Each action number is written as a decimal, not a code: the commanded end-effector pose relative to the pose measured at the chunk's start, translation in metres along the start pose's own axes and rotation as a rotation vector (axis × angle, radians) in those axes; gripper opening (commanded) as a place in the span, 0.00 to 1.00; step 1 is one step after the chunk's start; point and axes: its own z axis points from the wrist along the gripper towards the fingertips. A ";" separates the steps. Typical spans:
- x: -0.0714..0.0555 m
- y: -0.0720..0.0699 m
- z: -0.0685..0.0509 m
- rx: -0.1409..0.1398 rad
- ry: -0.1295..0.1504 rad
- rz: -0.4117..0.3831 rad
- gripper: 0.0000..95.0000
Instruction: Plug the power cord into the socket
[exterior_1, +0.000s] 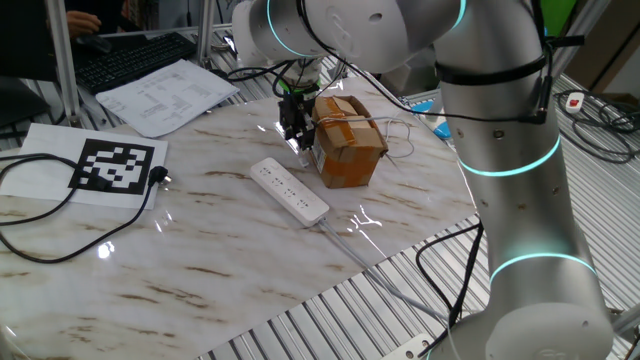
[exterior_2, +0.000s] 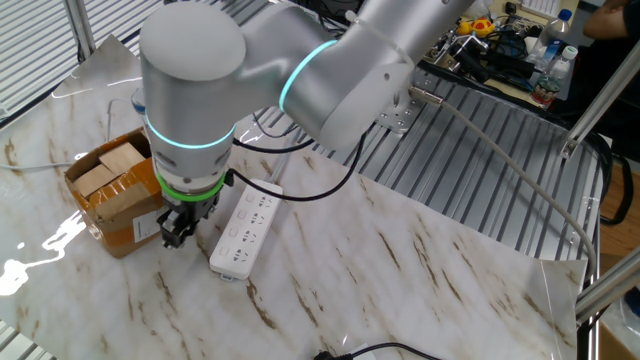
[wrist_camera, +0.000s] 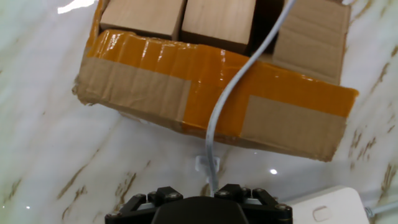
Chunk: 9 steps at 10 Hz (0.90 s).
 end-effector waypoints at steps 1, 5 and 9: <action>0.000 0.000 0.001 -0.002 -0.011 -0.002 0.60; 0.000 0.001 0.001 0.007 -0.020 0.017 0.60; -0.002 -0.001 0.005 -0.004 -0.029 -0.001 0.60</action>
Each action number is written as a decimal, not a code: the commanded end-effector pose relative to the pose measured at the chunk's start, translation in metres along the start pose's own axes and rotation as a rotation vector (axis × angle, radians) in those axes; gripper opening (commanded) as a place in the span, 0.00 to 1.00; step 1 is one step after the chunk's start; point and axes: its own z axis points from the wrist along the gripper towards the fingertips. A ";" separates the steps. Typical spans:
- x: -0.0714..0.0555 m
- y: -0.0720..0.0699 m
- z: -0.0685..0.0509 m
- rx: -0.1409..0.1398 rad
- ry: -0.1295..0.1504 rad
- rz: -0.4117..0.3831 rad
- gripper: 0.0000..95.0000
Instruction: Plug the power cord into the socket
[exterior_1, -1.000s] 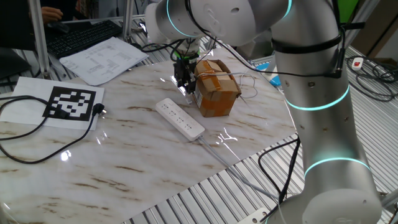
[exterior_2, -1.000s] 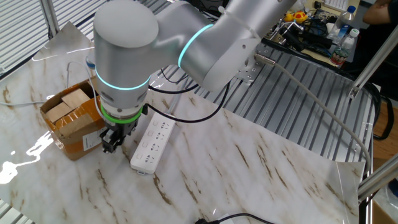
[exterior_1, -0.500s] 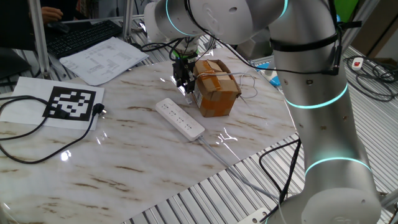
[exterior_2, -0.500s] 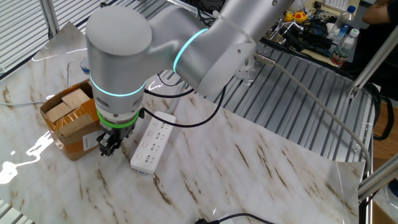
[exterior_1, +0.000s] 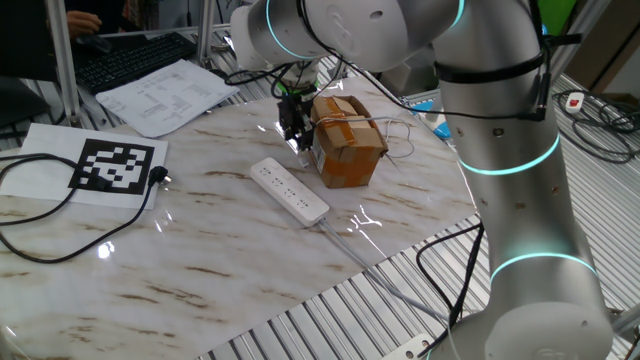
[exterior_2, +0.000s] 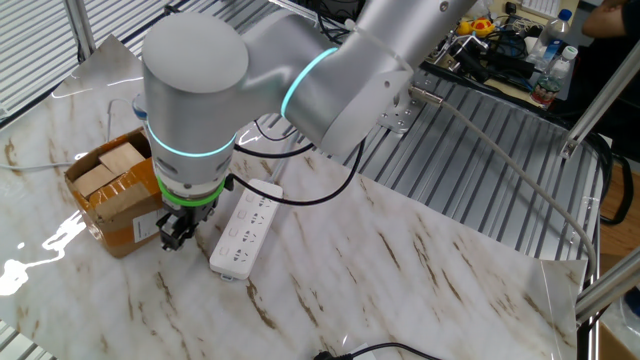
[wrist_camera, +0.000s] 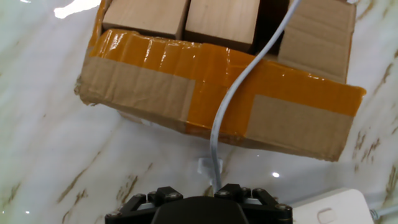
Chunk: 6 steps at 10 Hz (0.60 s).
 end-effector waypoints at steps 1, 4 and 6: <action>-0.001 -0.003 0.004 -0.014 -0.006 -0.016 0.60; 0.000 -0.005 0.008 -0.020 -0.011 -0.018 0.60; 0.000 -0.005 0.008 -0.021 -0.010 -0.015 0.60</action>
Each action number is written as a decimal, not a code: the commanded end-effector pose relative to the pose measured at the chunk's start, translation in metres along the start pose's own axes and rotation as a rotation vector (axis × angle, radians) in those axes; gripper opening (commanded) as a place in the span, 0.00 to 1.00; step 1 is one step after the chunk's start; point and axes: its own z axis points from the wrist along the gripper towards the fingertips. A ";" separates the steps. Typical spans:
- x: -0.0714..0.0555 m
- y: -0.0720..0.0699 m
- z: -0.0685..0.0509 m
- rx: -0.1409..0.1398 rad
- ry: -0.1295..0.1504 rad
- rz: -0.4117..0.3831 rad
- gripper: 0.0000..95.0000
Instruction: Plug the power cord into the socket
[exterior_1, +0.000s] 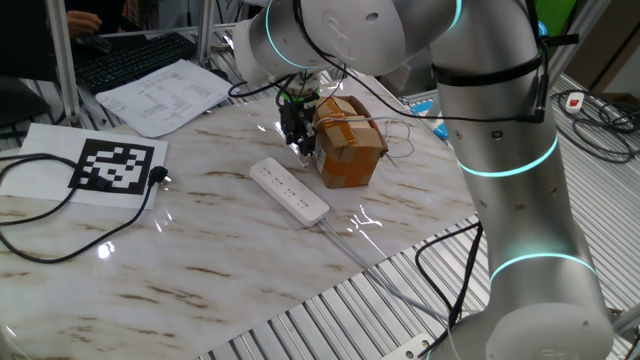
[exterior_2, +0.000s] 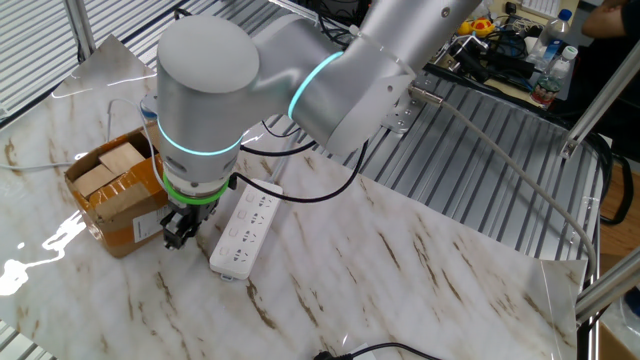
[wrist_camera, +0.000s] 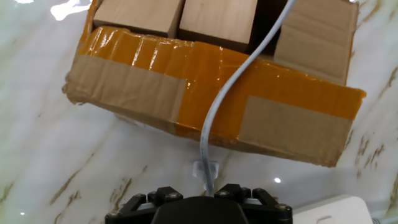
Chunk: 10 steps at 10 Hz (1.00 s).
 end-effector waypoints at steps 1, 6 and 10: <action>0.000 0.000 0.000 -0.001 0.003 0.000 0.60; -0.002 -0.002 0.002 -0.016 0.003 0.000 0.60; -0.002 -0.003 0.002 -0.036 -0.012 0.006 0.60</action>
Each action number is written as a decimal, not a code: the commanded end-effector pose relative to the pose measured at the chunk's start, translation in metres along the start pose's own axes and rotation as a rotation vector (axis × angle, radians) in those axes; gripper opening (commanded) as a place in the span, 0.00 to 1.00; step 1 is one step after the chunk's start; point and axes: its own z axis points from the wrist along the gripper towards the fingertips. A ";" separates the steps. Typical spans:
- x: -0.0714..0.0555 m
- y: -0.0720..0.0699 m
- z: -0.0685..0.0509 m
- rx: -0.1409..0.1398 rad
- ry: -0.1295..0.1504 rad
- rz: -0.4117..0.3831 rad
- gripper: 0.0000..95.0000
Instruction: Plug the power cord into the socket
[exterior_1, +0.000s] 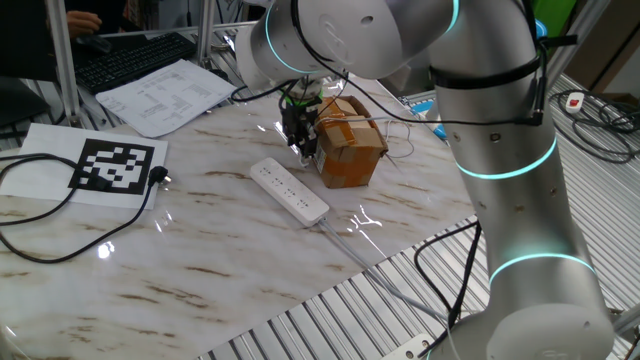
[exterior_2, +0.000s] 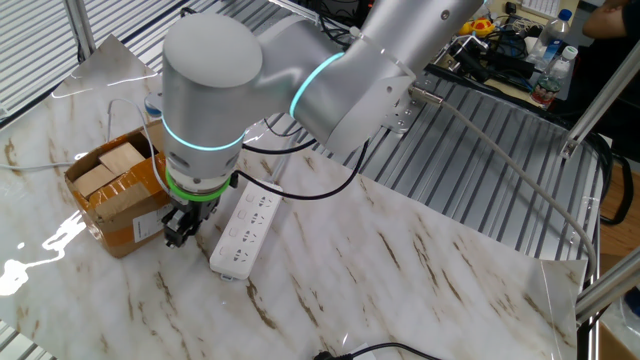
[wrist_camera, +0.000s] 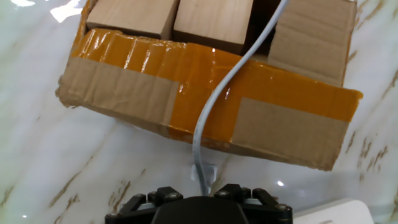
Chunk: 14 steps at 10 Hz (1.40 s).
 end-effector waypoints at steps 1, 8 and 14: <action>0.000 0.000 0.000 -0.002 0.001 0.004 0.60; 0.000 0.000 0.000 -0.015 0.002 0.006 0.60; 0.000 0.000 0.000 -0.021 0.024 0.003 0.60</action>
